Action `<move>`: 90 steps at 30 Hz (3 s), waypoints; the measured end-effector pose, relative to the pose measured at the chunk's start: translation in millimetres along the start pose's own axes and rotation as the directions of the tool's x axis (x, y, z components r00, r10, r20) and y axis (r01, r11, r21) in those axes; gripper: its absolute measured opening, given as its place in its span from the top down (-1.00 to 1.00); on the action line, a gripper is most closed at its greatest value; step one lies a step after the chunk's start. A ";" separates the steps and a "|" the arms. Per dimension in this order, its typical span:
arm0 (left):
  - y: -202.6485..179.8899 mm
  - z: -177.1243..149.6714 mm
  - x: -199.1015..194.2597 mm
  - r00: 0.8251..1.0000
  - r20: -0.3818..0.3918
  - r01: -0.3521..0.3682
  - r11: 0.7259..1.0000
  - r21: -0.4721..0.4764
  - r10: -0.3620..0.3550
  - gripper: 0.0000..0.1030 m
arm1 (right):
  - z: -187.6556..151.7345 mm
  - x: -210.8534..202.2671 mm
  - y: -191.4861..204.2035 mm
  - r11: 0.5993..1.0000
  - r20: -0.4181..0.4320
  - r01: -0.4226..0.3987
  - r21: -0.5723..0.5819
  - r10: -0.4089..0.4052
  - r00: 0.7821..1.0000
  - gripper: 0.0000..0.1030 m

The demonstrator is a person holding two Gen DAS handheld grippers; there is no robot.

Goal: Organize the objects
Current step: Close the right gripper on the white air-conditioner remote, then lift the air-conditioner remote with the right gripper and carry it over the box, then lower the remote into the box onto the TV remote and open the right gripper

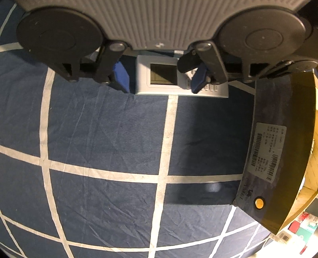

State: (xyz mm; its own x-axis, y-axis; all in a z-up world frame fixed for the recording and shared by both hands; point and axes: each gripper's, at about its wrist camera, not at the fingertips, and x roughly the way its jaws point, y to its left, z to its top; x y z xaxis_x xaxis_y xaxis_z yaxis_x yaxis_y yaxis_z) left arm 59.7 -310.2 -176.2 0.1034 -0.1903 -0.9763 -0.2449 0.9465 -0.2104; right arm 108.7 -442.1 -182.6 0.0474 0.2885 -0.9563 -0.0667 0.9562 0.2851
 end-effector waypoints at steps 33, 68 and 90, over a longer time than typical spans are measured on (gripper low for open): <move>1.6 -11.0 -82.3 0.991 0.134 0.005 0.997 0.074 -0.015 -0.30 | -19.2 -75.7 40.7 1.000 0.168 0.005 0.006 -0.006 0.986 -0.16; 160.3 29.3 -188.8 0.972 0.232 -0.022 0.969 0.247 -0.037 -0.31 | -9.9 -91.2 237.8 0.995 0.340 -0.021 0.102 -0.015 0.940 -0.16; 227.5 117.1 -152.1 0.987 0.157 -0.001 0.977 0.211 -0.033 -0.31 | 74.0 -22.9 285.1 0.996 0.261 -0.003 0.085 -0.020 0.965 -0.16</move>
State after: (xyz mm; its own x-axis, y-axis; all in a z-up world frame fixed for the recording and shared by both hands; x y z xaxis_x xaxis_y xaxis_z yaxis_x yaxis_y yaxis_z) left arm 101.1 -35.4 -69.5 0.2617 -0.1785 -0.9485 -0.0358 0.9803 -0.1943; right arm 162.4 -172.3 -74.6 0.3069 0.2728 -0.9118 0.0182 0.9562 0.2922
